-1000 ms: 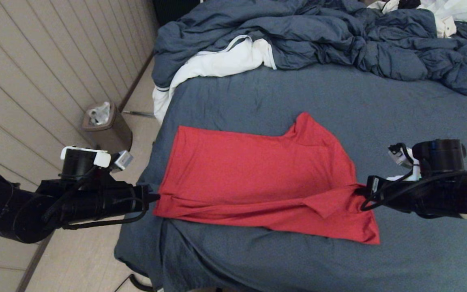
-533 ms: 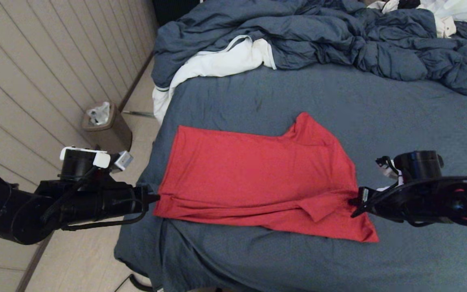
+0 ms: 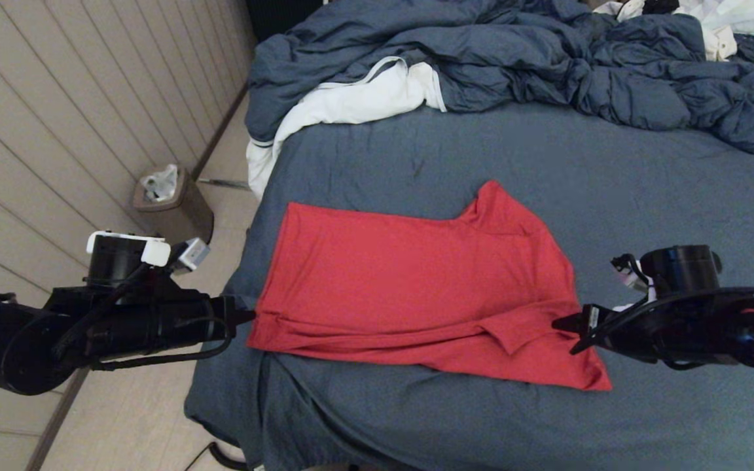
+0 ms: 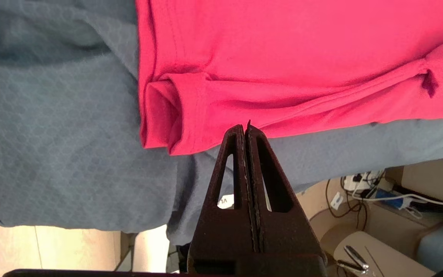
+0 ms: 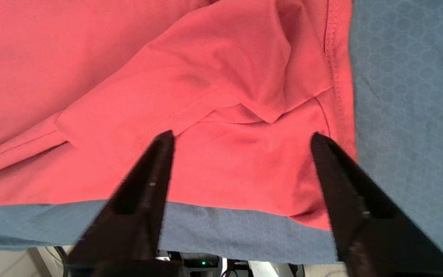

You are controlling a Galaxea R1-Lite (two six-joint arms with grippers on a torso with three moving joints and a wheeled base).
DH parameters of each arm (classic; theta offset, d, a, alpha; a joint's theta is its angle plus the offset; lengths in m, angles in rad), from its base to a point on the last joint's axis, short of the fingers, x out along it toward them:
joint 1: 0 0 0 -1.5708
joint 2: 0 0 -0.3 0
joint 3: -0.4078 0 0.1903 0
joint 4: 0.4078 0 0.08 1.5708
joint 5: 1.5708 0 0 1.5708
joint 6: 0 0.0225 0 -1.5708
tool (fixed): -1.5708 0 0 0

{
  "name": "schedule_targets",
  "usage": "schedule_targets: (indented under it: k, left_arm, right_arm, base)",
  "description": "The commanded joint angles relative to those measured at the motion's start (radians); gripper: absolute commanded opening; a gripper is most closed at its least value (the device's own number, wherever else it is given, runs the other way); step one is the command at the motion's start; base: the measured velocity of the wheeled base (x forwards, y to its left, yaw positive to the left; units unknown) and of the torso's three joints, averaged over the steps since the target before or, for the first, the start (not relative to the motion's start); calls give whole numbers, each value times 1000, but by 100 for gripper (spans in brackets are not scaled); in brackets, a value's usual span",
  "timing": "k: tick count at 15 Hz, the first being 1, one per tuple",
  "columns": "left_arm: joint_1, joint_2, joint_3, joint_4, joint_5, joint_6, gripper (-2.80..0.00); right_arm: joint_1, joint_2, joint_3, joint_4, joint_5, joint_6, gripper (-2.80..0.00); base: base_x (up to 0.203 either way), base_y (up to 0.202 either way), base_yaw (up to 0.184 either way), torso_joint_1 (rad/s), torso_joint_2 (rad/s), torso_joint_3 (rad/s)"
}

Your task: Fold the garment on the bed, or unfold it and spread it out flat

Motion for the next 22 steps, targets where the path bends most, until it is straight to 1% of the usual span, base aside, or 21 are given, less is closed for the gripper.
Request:
schedule_targets:
  k: [1,5,6,7,9,11,13,15,19,20,21,22]
  left_arm:
    - [-19,-28,-6,4,2,-2,-280]
    - [-56,-56,0,32,7,-4,-280]
    - [-82,-58,3,55,21,-5,-280]
    - [-90,-57,3,59,32,-3,-280]
    - [-116,-48,-2,57,63,-3,-280]
    - [-142,-26,-16,53,69,-2,-280]
    - [-147,-8,-23,51,69,-1,-280]
    - [-153,62,-60,47,70,1,-280]
    - [-164,98,-80,47,69,8,-280]
    - [-187,99,-80,49,70,10,0]
    - [-242,103,-81,52,73,13,0]
    - [-271,109,-83,55,75,15,0]
  right_arm:
    - [4,-99,31,-1,2,2,-280]
    - [32,-267,138,35,4,-6,-280]
    - [48,-319,160,67,5,-8,-280]
    - [63,-343,174,93,6,-9,-280]
    - [94,-364,176,123,5,-7,-280]
    - [120,-364,186,126,5,-2,-280]
    - [118,-364,191,118,3,-7,-280]
    - [114,-365,172,117,3,-7,-280]
    - [120,-359,150,114,3,-10,-280]
    - [117,-355,143,114,5,-11,-280]
    - [114,-350,143,114,8,-13,-280]
    - [114,-350,143,114,8,-13,-280]
  base:
    - [0,0,0,0,0,0]
    - [0,0,0,0,0,0]
    - [0,0,0,0,0,0]
    - [0,0,0,0,0,0]
    - [0,0,0,0,0,0]
    - [0,0,0,0,0,0]
    - [0,0,0,0,0,0]
    - [0,0,0,0,0,0]
    - [0,0,0,0,0,0]
    - [0,0,0,0,0,0]
    - [0,0,0,0,0,0]
    - [0,0,0,0,0,0]
